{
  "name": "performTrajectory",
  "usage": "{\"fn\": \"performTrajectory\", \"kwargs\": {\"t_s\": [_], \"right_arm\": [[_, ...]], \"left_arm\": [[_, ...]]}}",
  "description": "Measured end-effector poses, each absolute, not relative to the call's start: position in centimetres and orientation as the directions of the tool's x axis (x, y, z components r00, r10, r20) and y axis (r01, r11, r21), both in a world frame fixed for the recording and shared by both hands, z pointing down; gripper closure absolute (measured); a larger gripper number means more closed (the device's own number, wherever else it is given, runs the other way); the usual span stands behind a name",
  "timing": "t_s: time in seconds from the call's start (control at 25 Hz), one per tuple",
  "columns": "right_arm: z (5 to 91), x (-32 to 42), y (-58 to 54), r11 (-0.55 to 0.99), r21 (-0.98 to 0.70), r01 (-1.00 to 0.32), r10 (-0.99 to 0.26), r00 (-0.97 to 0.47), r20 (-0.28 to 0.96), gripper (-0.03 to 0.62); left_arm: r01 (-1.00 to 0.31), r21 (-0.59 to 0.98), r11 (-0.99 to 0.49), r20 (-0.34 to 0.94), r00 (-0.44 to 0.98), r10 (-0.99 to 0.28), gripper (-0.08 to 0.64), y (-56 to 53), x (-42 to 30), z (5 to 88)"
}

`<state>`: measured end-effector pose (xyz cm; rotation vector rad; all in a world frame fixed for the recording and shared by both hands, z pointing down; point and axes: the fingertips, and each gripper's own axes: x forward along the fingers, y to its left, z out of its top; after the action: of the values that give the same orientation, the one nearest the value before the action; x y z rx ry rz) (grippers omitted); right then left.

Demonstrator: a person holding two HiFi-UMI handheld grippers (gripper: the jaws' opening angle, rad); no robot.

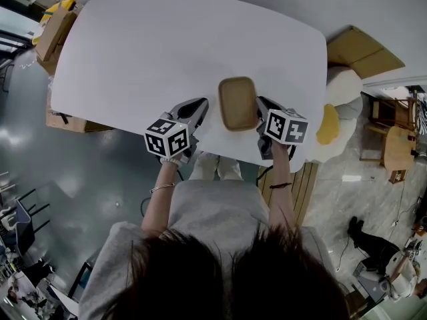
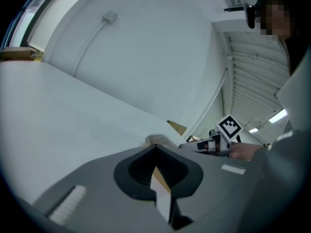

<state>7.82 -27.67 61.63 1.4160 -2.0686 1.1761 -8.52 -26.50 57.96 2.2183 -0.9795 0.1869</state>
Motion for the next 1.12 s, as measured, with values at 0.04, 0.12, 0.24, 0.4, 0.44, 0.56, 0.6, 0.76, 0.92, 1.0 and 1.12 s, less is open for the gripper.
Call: {"fn": "performTrajectory", "kwargs": {"t_s": [0.04,0.12,0.24,0.4,0.44,0.56,0.6,0.76,0.92,1.0,1.12], "right_arm": [[61.6,7.8,-27.7,0.145,-0.426,-0.893,-0.584,-0.425,0.692,0.545],[61.6,7.9,-27.6,0.143,-0.423,-0.895,-0.585,-0.421,0.693,0.545],[61.4,8.0,-27.7,0.144,-0.42,-0.896,-0.587,-0.419,0.692,0.545],[61.0,8.0,-27.8,0.146,-0.426,-0.893,-0.593,-0.424,0.685,0.545],[60.9,8.0,-27.7,0.147,-0.425,-0.893,-0.594,-0.424,0.684,0.545],[60.9,8.1,-27.7,0.149,-0.42,-0.895,-0.597,-0.42,0.684,0.545],[60.9,8.1,-27.7,0.149,-0.418,-0.896,-0.598,-0.419,0.684,0.545],[60.7,8.1,-27.8,0.153,-0.41,-0.899,-0.605,-0.413,0.68,0.546],[60.5,8.0,-27.8,0.161,-0.408,-0.899,-0.605,-0.416,0.679,0.546],[60.3,8.1,-27.8,0.166,-0.408,-0.898,-0.607,-0.419,0.676,0.548],[59.8,8.0,-27.9,0.173,-0.412,-0.895,-0.613,-0.425,0.666,0.548]], "left_arm": [[-0.696,0.54,-0.474,0.385,0.705,-0.596,0.569,-26.5,-8.5,57.9],[-0.695,0.54,-0.476,0.383,0.706,-0.596,0.569,-26.5,-8.5,57.9],[-0.694,0.539,-0.477,0.382,0.706,-0.596,0.569,-26.6,-8.5,57.8],[-0.693,0.539,-0.48,0.377,0.707,-0.598,0.569,-26.7,-8.4,57.5],[-0.692,0.539,-0.481,0.375,0.708,-0.598,0.569,-26.7,-8.4,57.4],[-0.69,0.539,-0.482,0.371,0.709,-0.599,0.569,-26.7,-8.4,57.3],[-0.69,0.539,-0.483,0.37,0.709,-0.6,0.569,-26.7,-8.4,57.3],[-0.69,0.539,-0.483,0.367,0.709,-0.602,0.569,-26.9,-8.5,57.2],[-0.688,0.539,-0.485,0.362,0.71,-0.604,0.569,-27.0,-8.5,57.1],[-0.687,0.539,-0.488,0.359,0.711,-0.605,0.569,-27.0,-8.4,56.9],[-0.687,0.536,-0.491,0.352,0.71,-0.61,0.569,-27.2,-8.4,56.7]]}}
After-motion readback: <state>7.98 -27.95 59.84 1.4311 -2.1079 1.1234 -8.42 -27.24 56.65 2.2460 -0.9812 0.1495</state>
